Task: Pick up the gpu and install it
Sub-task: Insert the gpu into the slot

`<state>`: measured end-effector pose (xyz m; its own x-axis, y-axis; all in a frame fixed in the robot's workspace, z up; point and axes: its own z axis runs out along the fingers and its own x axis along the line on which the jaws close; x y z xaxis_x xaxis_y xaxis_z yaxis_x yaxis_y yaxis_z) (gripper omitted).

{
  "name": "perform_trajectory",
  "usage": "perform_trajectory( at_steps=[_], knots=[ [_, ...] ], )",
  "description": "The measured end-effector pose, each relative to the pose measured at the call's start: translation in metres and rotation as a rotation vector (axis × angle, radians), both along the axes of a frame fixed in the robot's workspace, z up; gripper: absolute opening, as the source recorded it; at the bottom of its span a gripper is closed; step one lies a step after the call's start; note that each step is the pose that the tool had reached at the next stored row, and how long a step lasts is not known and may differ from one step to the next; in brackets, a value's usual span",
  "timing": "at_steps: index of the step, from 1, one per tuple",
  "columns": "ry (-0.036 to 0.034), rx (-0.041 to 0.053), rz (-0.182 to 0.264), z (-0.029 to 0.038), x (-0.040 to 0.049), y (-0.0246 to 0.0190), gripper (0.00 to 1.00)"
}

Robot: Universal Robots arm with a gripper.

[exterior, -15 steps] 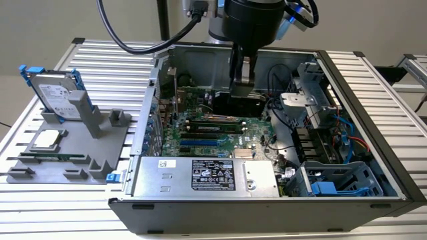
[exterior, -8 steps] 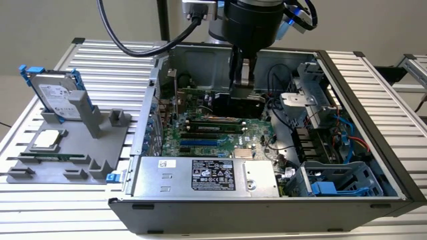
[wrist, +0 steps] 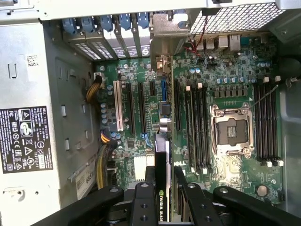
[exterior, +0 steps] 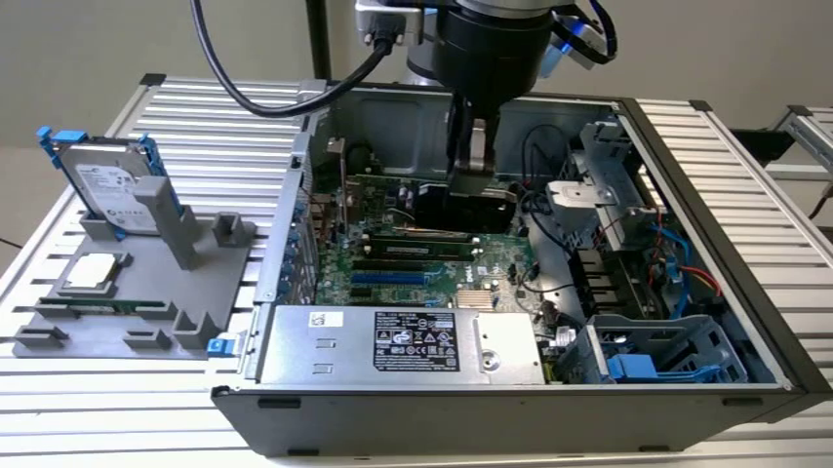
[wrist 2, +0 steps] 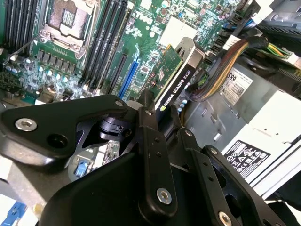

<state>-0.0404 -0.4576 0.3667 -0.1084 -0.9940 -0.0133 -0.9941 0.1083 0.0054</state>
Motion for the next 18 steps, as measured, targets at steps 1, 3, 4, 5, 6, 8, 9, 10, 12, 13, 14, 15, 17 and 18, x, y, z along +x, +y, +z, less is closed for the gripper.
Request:
perform_trajectory(
  at_steps=[1, 3, 4, 5, 6, 8, 9, 10, 12, 13, 14, 15, 17, 18],
  knots=[
    [0.0000, 0.0000, 0.000, -0.0003, 0.0000, 0.0000, 0.00],
    [0.0000, 0.0000, 0.000, -0.0004, 0.0000, 0.0000, 0.00],
    [0.0000, 0.0001, 0.000, -0.0005, 0.0000, 0.0000, 0.00],
    [0.0000, 0.0000, 0.000, -0.0005, 0.0000, 0.0000, 0.00],
    [0.0000, 0.0001, 0.000, -0.0005, 0.0000, 0.0000, 0.00],
    [0.0000, 0.0000, 0.000, -0.0005, 0.0000, 0.0000, 0.00],
    [0.0000, 0.0000, 0.000, -0.0005, 0.0000, 0.0000, 0.00],
    [0.0000, 0.0000, 0.000, -0.0005, 0.0000, 0.0000, 0.00],
    [0.0000, 0.0001, 0.000, -0.0007, 0.0000, 0.0000, 0.00],
    [-0.0001, 0.0002, 0.000, -0.0009, 0.0000, 0.0000, 0.00],
    [-0.0001, 0.0002, 0.000, -0.0012, 0.0000, 0.0000, 0.00],
    [0.0000, 0.0000, 0.000, -0.0014, 0.0000, 0.0000, 0.00],
    [-0.0001, 0.0002, 0.000, -0.0020, 0.0000, 0.0000, 0.00],
    [-0.0001, 0.0003, 0.000, -0.0025, 0.0000, 0.0000, 0.00]
  ],
)
